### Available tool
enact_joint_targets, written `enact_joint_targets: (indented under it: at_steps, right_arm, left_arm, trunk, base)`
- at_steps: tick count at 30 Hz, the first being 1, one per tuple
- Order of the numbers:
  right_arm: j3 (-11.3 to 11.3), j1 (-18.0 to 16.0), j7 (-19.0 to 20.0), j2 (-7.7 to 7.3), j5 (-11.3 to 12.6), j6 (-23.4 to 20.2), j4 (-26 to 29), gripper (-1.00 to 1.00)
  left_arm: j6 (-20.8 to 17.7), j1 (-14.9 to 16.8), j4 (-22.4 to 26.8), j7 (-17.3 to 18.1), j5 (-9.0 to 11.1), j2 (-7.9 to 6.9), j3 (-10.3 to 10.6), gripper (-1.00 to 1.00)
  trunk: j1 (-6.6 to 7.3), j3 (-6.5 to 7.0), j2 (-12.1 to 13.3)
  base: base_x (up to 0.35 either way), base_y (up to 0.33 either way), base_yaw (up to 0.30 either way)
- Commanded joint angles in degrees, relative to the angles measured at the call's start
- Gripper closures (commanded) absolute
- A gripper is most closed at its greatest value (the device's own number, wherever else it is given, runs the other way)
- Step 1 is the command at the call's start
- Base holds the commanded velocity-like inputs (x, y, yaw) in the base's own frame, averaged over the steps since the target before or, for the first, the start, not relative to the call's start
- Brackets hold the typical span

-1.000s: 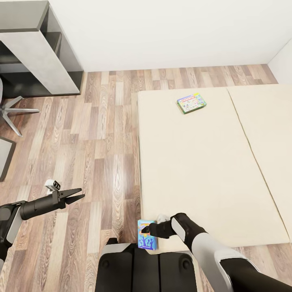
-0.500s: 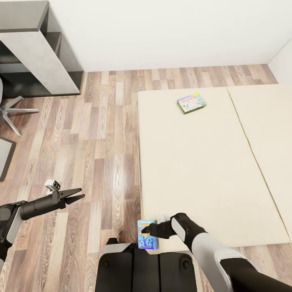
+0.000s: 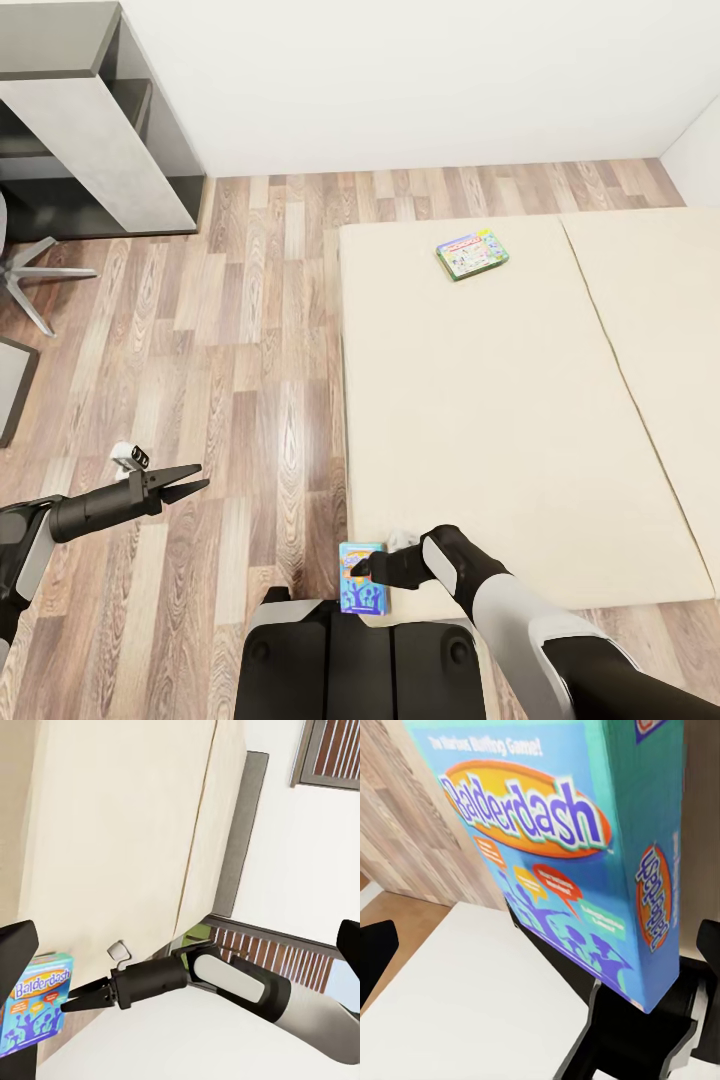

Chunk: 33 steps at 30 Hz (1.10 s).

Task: Put all the toys in the child's room - the three board games (two on the bed and one on the table), the two jigsaw puzzles on the table, and the tennis ball on the table - inside the toy box on the table in the child's room.

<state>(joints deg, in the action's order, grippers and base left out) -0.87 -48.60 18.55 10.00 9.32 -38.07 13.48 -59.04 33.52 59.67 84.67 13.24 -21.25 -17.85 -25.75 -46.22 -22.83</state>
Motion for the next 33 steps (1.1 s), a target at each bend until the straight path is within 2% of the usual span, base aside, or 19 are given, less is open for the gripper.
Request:
enact_joint_targets:
  at_steps: [1, 33]
  right_arm:
    - [-0.1, 0.0, -0.2, 0.0, 0.4, -0.3, 0.1, -1.0]
    - [-0.1, 0.0, -3.0, 0.0, 0.2, -0.7, 0.8, -1.0]
  left_arm:
    - [-0.6, 0.0, 0.0, 0.2, 0.0, -0.02, 0.0, -1.0]
    - [-0.6, 0.0, 0.0, 0.2, 0.0, -0.02, 0.0, -1.0]
  trunk:
    - [-0.03, -0.06, -0.1]
    - [-0.03, -0.06, -0.1]
  base:
    - [0.0, 0.0, 0.0]
    - [0.0, 0.0, 0.0]
